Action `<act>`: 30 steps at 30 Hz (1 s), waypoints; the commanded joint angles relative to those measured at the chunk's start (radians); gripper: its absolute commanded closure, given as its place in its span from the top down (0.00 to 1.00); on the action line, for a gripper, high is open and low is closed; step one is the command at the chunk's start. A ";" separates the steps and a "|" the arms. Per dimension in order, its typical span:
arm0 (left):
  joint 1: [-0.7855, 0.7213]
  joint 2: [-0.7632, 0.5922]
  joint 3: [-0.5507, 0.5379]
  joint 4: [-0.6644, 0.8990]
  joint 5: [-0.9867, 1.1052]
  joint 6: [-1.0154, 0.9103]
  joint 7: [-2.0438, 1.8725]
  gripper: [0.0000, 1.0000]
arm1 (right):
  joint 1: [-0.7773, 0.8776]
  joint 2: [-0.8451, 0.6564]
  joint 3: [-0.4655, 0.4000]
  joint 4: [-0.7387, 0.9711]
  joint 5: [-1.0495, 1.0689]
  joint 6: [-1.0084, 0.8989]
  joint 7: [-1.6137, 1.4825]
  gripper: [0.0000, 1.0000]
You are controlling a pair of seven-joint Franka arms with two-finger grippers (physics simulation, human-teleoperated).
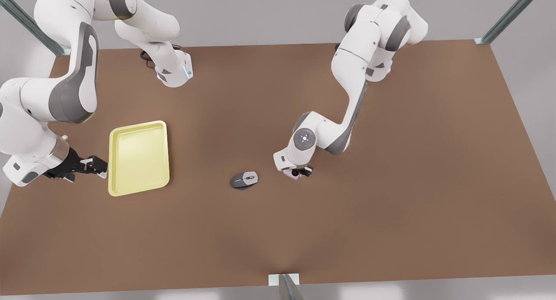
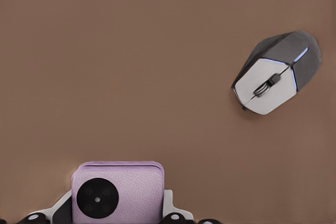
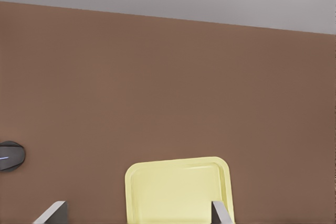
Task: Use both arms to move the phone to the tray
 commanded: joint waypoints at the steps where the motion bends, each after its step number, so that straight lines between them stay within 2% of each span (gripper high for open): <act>1: -0.030 0.044 -0.003 0.056 -0.003 -0.114 -0.783 0.80 | 0.030 -0.003 0.001 0.000 -0.033 0.000 0.002 1.00; 5: -0.048 0.156 -0.003 0.185 -0.006 -0.108 -0.867 0.80 | 0.022 -0.040 -0.004 0.002 -0.050 -0.011 0.008 1.00; 13: -0.064 0.242 -0.009 0.234 -0.006 -0.051 -0.923 0.80 | 0.027 -0.086 -0.004 0.003 -0.026 -0.034 0.031 1.00; 15: -0.065 0.242 -0.009 0.234 -0.004 -0.047 -0.923 1.00 | 0.024 -0.079 -0.004 0.003 -0.033 -0.109 0.023 1.00; 18: -0.064 0.225 -0.008 0.234 0.002 -0.059 -0.915 1.00 | 0.018 -0.081 -0.010 0.003 -0.038 -0.113 0.031 1.00; 21: -0.052 0.113 0.046 0.220 0.007 -0.221 -0.823 1.00 | 0.028 -0.093 0.001 0.026 -0.042 -0.228 0.029 1.00; 23: 0.054 0.015 0.096 0.219 -0.003 -0.395 -0.654 1.00 | 0.034 -0.122 0.016 -0.043 -0.041 -0.219 0.032 1.00; 25: 0.229 -0.073 0.135 0.220 -0.001 -0.481 -0.365 1.00 | 0.036 -0.148 0.100 -0.126 -0.041 -0.173 0.040 1.00; 27: 0.272 -0.151 0.261 0.220 -0.003 -0.562 -0.058 1.00 | 0.036 -0.135 0.180 -0.201 -0.038 -0.055 0.095 1.00; 28: 0.277 -0.189 0.293 0.219 0.001 -0.583 0.010 1.00 | 0.085 -0.135 0.192 -0.222 -0.033 -0.012 0.186 1.00; 29: 0.339 -0.261 0.270 0.203 0.008 -0.625 0.050 1.00 | 0.142 -0.127 0.212 -0.227 -0.033 0.000 0.331 1.00; 30: 0.470 -0.358 0.097 0.170 0.085 -0.646 0.048 1.00 | 0.203 -0.095 0.214 -0.222 -0.038 0.028 0.380 1.00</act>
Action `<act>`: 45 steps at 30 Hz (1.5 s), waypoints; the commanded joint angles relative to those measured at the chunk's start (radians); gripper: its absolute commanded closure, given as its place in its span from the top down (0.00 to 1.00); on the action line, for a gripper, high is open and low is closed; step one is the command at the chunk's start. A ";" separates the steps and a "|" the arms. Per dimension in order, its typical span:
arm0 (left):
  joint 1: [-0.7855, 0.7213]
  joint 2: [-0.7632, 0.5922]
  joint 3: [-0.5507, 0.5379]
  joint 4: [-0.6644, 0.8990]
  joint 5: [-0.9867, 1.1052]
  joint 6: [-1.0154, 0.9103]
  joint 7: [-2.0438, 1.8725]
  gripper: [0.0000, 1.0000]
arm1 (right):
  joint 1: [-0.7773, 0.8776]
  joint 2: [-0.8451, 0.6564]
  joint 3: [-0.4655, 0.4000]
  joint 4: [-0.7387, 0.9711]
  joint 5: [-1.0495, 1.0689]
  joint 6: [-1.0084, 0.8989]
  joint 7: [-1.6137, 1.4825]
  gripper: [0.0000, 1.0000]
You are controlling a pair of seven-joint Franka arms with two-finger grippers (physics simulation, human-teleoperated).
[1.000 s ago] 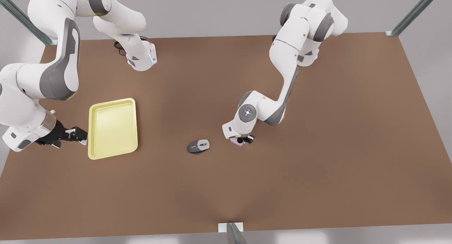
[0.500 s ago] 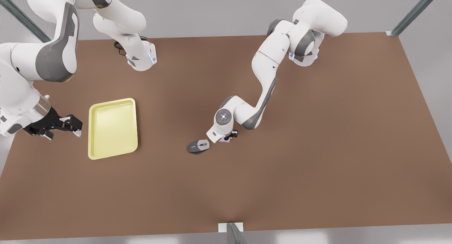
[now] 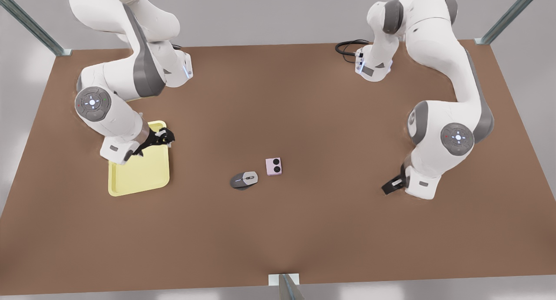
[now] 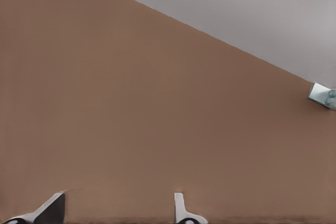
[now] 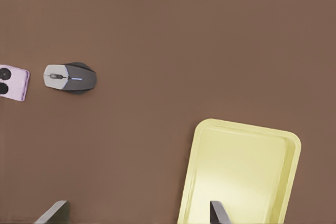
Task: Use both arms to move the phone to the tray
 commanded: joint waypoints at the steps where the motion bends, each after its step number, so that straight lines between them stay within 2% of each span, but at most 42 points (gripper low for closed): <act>1: 0.155 -0.116 -0.197 -0.056 0.162 -0.187 0.490 1.00 | 0.065 0.033 0.011 -0.001 0.006 0.128 0.356 1.00; 2: 0.248 -0.179 -0.300 -0.109 0.205 -0.185 0.495 1.00 | 0.102 0.068 0.013 0.012 0.009 0.139 0.452 1.00; 4: 0.270 -0.243 -0.309 -0.169 0.212 -0.185 0.509 1.00 | 0.217 0.175 0.010 0.055 -0.003 0.184 0.575 1.00; 7: 0.267 -0.200 -0.308 -0.160 0.211 -0.171 0.507 1.00 | 0.289 0.250 0.011 0.063 -0.023 0.326 0.776 1.00; 11: 0.265 -0.169 -0.308 -0.160 0.211 -0.154 0.509 1.00 | 0.373 0.412 -0.006 0.189 -0.020 0.332 0.955 1.00; 14: 0.267 -0.160 -0.302 -0.159 0.211 -0.153 0.509 1.00 | 0.426 0.488 -0.012 0.180 -0.049 0.452 1.077 1.00; 17: 0.268 -0.134 -0.299 -0.153 0.211 -0.142 0.509 1.00 | 0.450 0.544 -0.021 0.190 -0.049 0.474 1.182 1.00; 20: 0.268 -0.127 -0.299 -0.151 0.211 -0.141 0.509 1.00 | 0.482 0.590 -0.019 0.186 -0.173 0.507 1.199 1.00; 25: 0.270 -0.117 -0.299 -0.151 0.211 -0.133 0.509 1.00 | 0.487 0.633 -0.019 0.177 -0.173 0.553 1.210 1.00; 27: 0.270 -0.116 -0.297 -0.151 0.211 -0.131 0.509 1.00 | 0.487 0.669 -0.016 0.170 -0.170 0.661 1.209 1.00; 45: 0.273 -0.093 -0.282 -0.151 0.211 -0.105 0.507 1.00 | 0.489 0.679 -0.018 0.132 -0.198 0.664 1.152 1.00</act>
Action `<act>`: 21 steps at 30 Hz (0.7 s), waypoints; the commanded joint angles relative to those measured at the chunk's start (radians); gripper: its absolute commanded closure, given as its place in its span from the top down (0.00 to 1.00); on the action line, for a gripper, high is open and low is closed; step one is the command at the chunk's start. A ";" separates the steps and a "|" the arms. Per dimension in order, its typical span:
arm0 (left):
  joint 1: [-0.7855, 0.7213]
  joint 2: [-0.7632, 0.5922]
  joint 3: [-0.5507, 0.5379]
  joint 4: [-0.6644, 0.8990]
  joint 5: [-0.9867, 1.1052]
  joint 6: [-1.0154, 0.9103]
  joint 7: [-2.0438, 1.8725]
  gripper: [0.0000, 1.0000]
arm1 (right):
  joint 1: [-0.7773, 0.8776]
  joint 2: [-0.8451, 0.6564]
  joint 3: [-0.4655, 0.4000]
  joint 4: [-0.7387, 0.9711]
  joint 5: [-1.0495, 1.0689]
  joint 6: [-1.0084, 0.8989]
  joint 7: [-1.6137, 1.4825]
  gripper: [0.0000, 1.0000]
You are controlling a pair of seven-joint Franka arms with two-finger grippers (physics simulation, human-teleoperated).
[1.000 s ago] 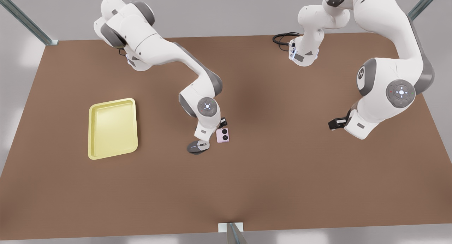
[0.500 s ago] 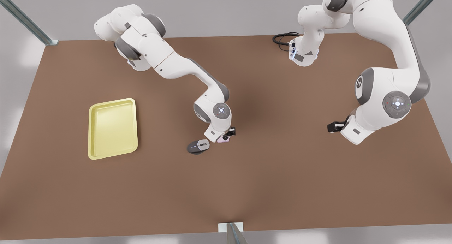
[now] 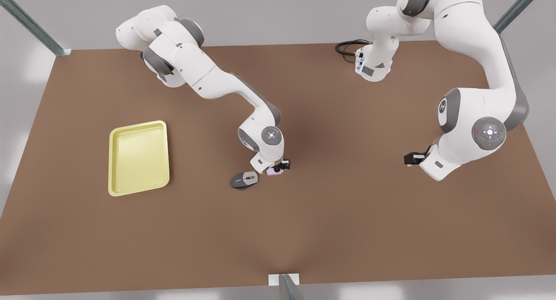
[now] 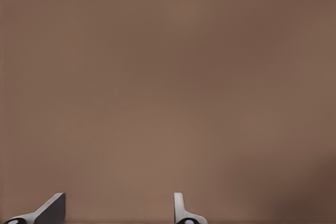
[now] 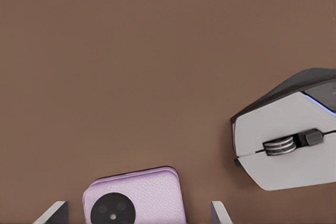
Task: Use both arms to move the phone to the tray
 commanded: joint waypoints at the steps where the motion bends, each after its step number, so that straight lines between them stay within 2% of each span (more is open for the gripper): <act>1: 0.000 0.001 0.002 0.000 0.000 0.003 0.041 1.00 | -0.002 0.001 0.000 0.000 -0.013 0.008 0.100 1.00; 21: 0.000 0.010 0.018 0.002 0.001 0.014 0.042 1.00 | 0.005 0.026 0.006 0.002 -0.017 0.022 0.111 1.00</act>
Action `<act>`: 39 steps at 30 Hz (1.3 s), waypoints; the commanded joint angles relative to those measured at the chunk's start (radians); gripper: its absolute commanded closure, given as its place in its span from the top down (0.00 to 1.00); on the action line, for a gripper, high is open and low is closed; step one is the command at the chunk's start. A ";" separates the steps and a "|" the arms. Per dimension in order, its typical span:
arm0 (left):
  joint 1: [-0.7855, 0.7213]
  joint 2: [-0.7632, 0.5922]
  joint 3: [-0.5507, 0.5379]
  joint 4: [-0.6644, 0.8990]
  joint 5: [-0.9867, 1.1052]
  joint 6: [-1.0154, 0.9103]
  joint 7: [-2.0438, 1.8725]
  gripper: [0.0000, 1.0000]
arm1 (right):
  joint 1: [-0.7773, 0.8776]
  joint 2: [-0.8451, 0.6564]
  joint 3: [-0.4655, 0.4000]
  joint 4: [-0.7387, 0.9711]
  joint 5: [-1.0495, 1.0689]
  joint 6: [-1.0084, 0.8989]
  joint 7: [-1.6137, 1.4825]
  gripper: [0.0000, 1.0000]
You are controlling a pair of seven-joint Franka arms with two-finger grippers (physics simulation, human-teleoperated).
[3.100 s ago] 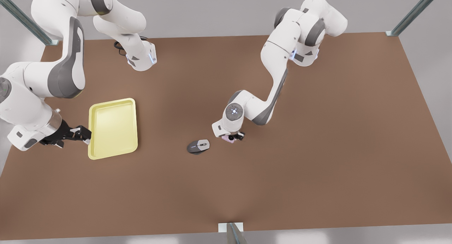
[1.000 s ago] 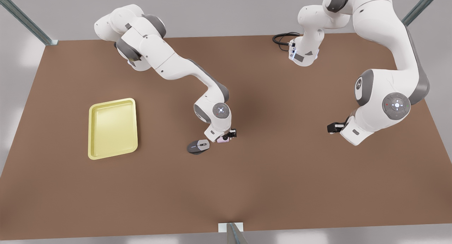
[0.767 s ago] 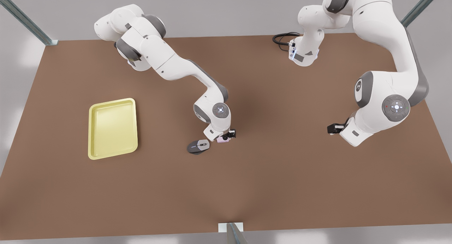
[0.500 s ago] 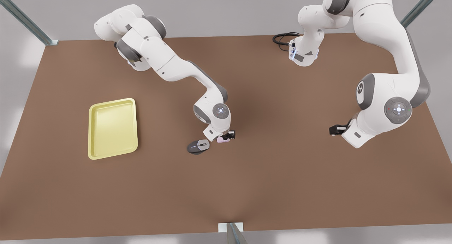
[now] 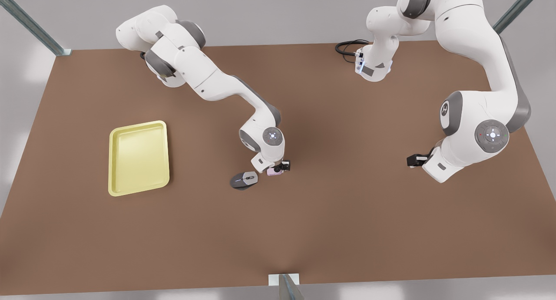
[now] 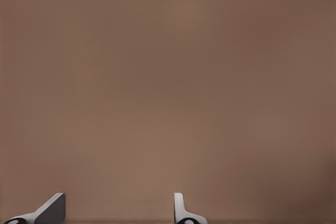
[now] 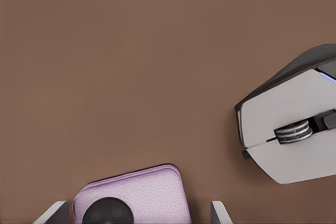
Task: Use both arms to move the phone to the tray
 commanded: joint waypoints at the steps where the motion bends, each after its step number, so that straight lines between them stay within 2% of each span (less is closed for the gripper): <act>1: 0.001 -0.001 0.006 0.000 0.001 0.001 0.013 1.00 | 0.002 -0.001 0.000 0.000 0.000 0.003 0.034 1.00; 10: 0.001 0.010 0.008 0.000 0.001 0.007 0.011 1.00 | 0.010 0.011 0.002 -0.030 -0.003 0.072 0.025 1.00; 28: 0.000 0.015 0.012 0.000 0.001 0.013 0.010 1.00 | 0.011 -0.013 0.008 -0.078 -0.023 0.071 -0.017 1.00; 33: 0.000 0.015 0.012 -0.001 0.001 0.013 0.010 1.00 | 0.011 -0.015 0.008 -0.076 -0.023 0.069 -0.020 0.84; 39: 0.000 0.015 0.012 0.000 0.001 0.013 0.010 1.00 | 0.011 -0.018 0.009 -0.075 -0.023 0.068 -0.032 0.78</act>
